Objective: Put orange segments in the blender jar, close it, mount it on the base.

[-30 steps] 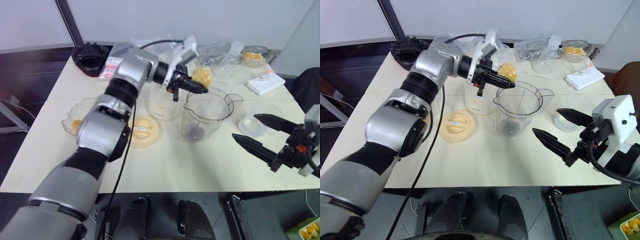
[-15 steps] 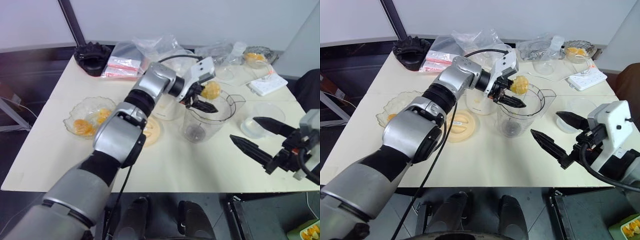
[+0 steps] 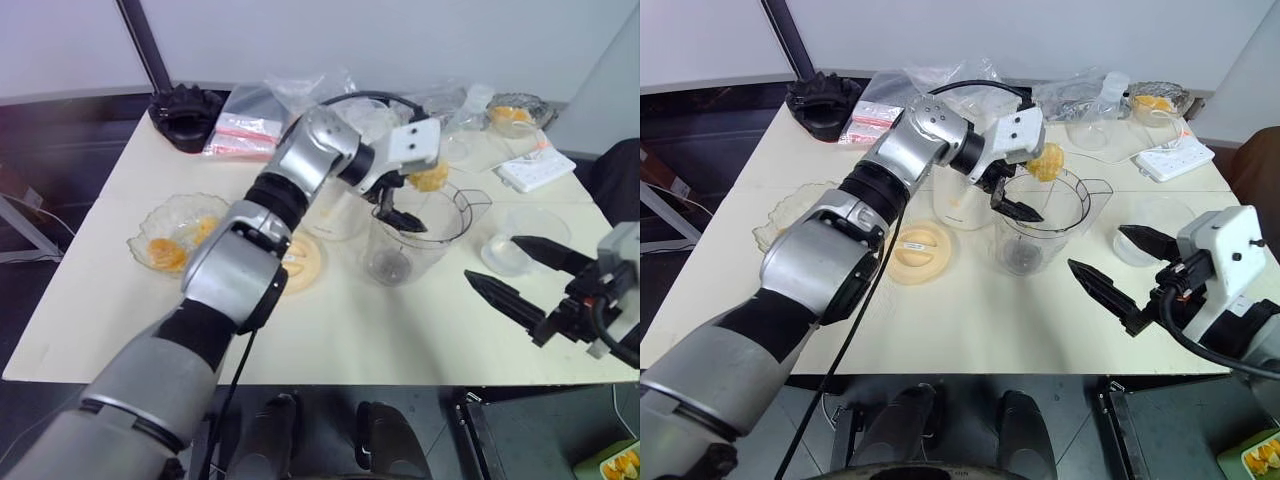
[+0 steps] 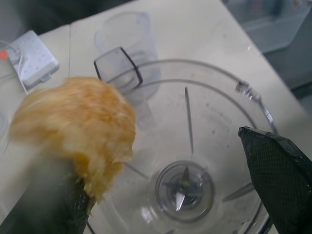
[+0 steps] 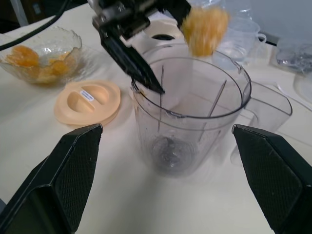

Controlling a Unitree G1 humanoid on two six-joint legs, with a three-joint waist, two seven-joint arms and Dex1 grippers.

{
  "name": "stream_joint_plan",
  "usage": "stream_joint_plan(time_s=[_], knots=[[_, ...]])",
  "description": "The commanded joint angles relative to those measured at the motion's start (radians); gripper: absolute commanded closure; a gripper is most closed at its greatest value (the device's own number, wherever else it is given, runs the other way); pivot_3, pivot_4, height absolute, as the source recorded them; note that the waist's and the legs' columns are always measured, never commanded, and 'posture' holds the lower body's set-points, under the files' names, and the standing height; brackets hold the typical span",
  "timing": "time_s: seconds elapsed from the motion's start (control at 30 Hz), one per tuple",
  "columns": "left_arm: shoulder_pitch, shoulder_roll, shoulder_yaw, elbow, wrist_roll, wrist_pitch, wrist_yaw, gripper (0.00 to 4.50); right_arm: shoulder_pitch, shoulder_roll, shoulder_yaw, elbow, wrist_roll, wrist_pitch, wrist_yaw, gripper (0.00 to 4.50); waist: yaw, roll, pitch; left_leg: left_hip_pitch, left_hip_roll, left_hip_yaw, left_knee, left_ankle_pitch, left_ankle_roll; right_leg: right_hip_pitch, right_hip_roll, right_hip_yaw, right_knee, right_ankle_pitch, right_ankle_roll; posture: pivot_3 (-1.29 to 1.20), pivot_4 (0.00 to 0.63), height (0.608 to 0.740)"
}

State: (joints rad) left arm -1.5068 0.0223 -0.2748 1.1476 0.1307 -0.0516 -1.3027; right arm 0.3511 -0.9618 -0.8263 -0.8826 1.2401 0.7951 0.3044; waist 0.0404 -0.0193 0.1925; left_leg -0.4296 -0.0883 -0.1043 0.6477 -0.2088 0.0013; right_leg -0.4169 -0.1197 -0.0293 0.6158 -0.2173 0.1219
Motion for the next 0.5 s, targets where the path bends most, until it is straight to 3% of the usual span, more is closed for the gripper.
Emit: stream_joint_plan(time_s=[0.03, 0.1, 0.33, 0.5], knots=[[-0.037, 0.007, -0.025, -0.021, 0.04, -0.05, 0.032, 0.06, -0.004, 0.013, -0.009, -0.008, -0.016, -0.025, 0.006, 0.0, 0.0, 0.0, 0.0, 0.0, 0.0, 0.0, 0.0, 0.0, 0.0, 0.0, 0.0, 0.0, 0.0, 0.0, 0.0, 0.0, 0.15, 0.74], [-0.035, 0.015, -0.054, -0.016, 0.082, -0.106, 0.076, 0.06, 0.0, 0.021, -0.012, -0.01, -0.023, -0.029, 0.005, 0.0, 0.0, 0.0, 0.0, 0.0, 0.0, 0.0, 0.0, 0.0, 0.0, 0.0, 0.0, 0.0, 0.0, 0.0, 0.0, 0.0, 0.15, 0.74], [-0.064, 0.008, 0.034, 0.017, 0.005, -0.007, 0.093, 0.06, 0.015, 0.055, 0.005, -0.015, -0.079, -0.038, 0.01, 0.0, -0.001, 0.0, 0.0, 0.0, 0.0, 0.0, 0.0, 0.0, 0.001, 0.0, 0.0, 0.0, -0.001, 0.0, 0.001, 0.0, 0.15, 0.74], [-0.113, 0.017, 0.236, 0.006, -0.17, 0.088, 0.163, 0.06, -0.001, 0.089, 0.066, 0.033, -0.198, -0.07, 0.009, 0.0, -0.001, 0.0, 0.0, 0.0, 0.0, 0.0, 0.0, 0.0, 0.001, 0.0, 0.0, 0.0, 0.0, -0.001, 0.002, 0.0, 0.15, 0.74]])
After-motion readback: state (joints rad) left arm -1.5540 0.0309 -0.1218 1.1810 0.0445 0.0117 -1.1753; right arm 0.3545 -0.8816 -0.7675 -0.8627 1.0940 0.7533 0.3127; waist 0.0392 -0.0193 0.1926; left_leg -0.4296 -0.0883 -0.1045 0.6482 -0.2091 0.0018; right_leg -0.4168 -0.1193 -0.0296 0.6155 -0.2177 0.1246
